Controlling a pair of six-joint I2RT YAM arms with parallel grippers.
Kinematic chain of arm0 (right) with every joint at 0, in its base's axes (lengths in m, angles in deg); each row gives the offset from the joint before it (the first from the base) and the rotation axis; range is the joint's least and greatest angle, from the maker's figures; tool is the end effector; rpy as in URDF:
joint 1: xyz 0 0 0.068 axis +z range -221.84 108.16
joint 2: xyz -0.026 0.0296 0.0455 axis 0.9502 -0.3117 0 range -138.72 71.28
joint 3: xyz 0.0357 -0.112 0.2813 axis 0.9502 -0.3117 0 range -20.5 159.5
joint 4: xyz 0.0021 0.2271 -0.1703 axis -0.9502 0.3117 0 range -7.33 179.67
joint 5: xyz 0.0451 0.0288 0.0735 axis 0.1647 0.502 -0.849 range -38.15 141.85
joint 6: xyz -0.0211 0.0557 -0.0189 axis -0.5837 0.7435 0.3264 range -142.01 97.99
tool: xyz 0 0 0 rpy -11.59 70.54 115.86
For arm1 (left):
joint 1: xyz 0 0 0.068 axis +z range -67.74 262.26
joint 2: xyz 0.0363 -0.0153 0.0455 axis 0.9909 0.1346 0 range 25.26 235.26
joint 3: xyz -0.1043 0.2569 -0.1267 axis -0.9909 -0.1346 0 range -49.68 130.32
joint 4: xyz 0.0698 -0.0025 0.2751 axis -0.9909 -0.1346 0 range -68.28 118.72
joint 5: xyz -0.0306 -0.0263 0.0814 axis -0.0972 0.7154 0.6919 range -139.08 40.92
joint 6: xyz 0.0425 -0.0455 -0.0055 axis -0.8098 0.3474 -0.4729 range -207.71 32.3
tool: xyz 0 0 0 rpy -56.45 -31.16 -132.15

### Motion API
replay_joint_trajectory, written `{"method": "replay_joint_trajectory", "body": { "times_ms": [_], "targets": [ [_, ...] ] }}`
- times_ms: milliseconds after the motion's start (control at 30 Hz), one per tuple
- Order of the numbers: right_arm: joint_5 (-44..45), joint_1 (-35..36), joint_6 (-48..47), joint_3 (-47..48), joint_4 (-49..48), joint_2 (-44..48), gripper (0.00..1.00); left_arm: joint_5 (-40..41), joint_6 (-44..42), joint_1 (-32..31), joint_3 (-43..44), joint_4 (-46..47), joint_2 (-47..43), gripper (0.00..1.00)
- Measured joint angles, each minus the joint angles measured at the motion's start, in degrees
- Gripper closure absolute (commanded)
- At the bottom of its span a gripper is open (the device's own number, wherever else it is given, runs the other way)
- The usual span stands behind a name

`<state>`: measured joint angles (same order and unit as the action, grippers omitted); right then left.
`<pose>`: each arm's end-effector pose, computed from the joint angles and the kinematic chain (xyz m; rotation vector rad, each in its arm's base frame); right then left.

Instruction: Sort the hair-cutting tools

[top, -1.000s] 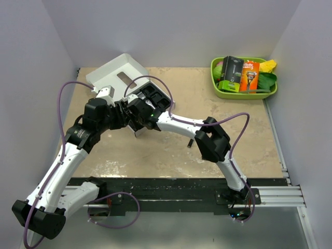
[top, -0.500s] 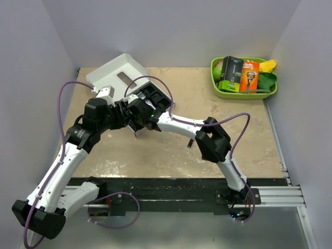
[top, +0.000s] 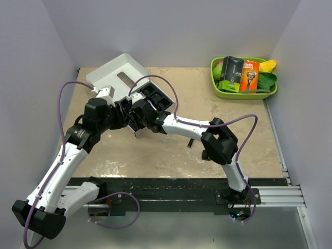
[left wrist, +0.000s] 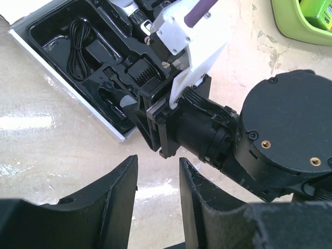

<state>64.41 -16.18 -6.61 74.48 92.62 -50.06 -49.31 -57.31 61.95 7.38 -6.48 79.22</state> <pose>0.3126 0.4393 0.2303 -0.6480 2.1278 0.4542 0.2001 -0.0742 0.3635 -0.1888 2.1684 -0.5196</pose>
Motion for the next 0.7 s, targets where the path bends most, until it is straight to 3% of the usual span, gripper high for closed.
{"method": "replay_joint_trajectory", "body": {
  "times_ms": [600,700],
  "targets": [
    [-2.05,0.07,-0.94,-7.48,-12.83,0.04,1.00,-0.02,-0.02,0.00,0.00,0.42,0.11,0.57],
    [-2.10,0.07,-1.22,-7.50,-13.25,0.04,0.92,-0.02,-0.02,0.00,-0.02,0.42,0.11,0.57]
  ]
}}
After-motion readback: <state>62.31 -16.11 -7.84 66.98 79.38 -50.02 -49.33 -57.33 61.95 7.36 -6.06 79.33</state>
